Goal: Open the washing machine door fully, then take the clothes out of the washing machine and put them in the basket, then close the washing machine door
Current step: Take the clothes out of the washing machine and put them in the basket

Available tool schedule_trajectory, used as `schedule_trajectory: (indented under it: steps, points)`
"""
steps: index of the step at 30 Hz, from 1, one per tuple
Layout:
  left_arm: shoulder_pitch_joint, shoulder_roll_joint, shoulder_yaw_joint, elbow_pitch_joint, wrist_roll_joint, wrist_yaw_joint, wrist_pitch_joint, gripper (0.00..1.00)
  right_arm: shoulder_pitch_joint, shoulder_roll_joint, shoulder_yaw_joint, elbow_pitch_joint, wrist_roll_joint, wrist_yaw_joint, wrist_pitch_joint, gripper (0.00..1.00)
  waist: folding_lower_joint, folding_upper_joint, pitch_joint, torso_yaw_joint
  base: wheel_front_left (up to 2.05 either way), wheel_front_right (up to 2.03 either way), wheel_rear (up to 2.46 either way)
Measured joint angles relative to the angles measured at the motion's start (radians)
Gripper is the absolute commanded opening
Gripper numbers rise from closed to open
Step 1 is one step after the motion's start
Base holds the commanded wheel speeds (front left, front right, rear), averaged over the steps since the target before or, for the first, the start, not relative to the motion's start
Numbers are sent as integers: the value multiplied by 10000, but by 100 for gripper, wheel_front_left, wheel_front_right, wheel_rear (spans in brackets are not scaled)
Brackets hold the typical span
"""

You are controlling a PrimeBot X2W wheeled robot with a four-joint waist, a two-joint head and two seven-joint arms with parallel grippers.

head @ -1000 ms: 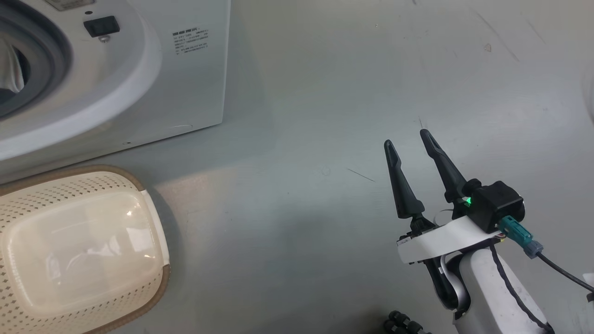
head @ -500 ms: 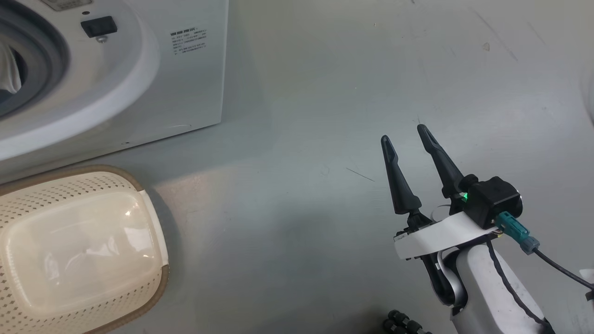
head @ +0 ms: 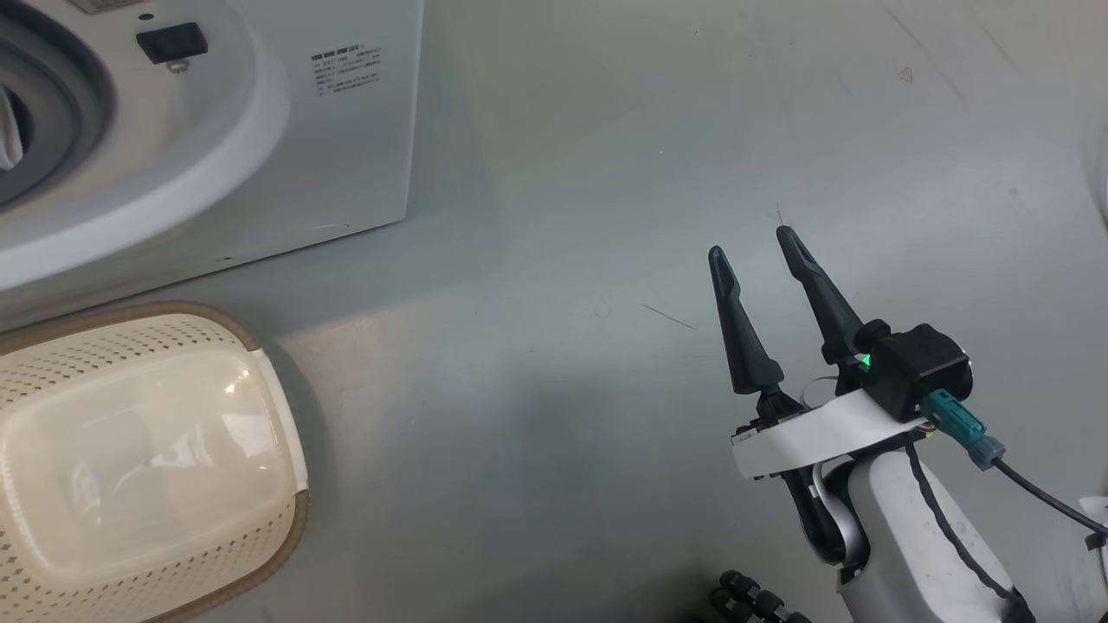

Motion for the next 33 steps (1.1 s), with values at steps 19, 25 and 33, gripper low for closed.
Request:
schedule_trajectory:
  steps: [19,25,33]
  points:
    - [-511,-107,-8,702,-42,0,140,0,-215,0,65,-4,12,-75,0,100,0,0,80,7,0,0,0]
    - [-522,-211,13,947,-71,0,-96,0,-255,0,63,65,12,-84,0,100,0,0,-28,49,0,0,0]
    - [-503,-656,171,1185,-418,0,-926,0,-279,-2,-69,190,-10,-84,0,100,0,0,-414,166,0,0,0]
